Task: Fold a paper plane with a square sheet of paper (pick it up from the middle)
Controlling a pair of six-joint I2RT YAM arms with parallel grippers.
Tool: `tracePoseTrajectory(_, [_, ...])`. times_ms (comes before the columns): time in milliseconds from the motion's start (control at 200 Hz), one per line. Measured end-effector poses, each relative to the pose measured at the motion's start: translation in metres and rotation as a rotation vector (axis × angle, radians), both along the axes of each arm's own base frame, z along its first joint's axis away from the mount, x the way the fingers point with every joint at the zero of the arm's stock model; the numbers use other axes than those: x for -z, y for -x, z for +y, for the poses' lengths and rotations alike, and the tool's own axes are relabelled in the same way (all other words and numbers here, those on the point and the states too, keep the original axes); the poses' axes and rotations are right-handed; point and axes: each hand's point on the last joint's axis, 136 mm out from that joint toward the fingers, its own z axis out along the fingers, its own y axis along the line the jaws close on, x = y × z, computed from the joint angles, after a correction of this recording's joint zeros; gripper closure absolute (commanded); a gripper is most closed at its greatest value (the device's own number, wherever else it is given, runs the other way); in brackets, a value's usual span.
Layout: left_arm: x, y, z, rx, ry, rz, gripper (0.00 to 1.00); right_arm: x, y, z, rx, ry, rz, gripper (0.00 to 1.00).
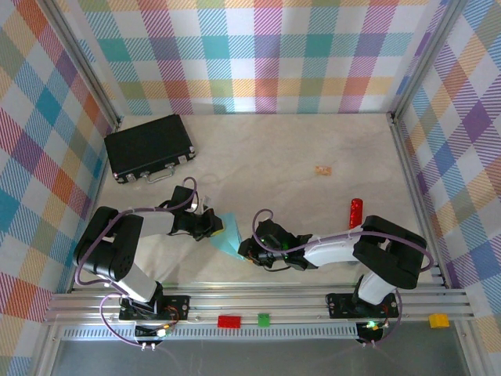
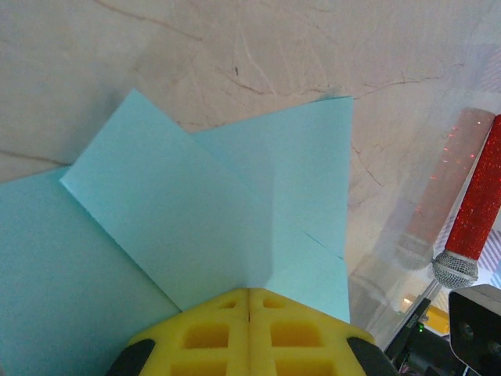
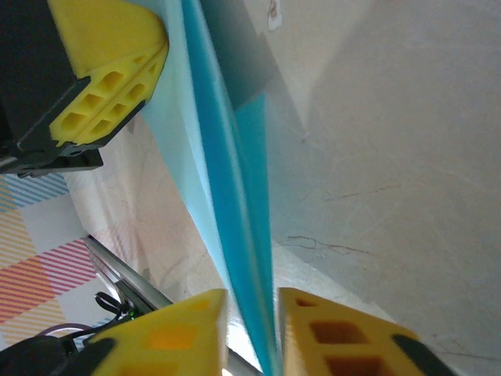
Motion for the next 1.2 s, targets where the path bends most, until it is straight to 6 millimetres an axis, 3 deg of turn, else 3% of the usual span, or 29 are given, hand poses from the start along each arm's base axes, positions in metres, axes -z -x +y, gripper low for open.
tracePoseTrajectory(160, [-0.003,0.001,0.002,-0.009,-0.005,0.004,0.96,0.0,0.0,0.0,-0.023,0.006,-0.024,0.95])
tracePoseTrajectory(310, [-0.013,-0.002,0.001,-0.014,0.007,-0.022,0.86,0.0,0.001,-0.001,-0.046,0.02,-0.049,0.98])
tracePoseTrajectory(455, [-0.035,-0.003,0.001,-0.021,0.029,-0.071,0.72,-0.008,0.002,-0.007,-0.091,0.047,-0.107,0.98])
tracePoseTrajectory(580, [-0.063,-0.003,0.001,-0.032,0.06,-0.148,0.68,-0.019,0.0,-0.016,-0.139,0.111,-0.19,0.98])
tracePoseTrajectory(730, [-0.085,0.001,0.002,-0.039,0.084,-0.214,0.68,-0.046,-0.01,-0.026,-0.2,0.222,-0.346,0.98])
tracePoseTrajectory(925, [-0.098,0.008,0.009,-0.058,0.07,-0.256,0.68,-0.074,-0.019,-0.045,-0.278,0.433,-0.565,0.99])
tracePoseTrajectory(1200, [-0.093,0.015,0.025,-0.096,-0.026,-0.253,0.68,-0.088,-0.032,-0.092,-0.287,0.809,-0.72,1.0])
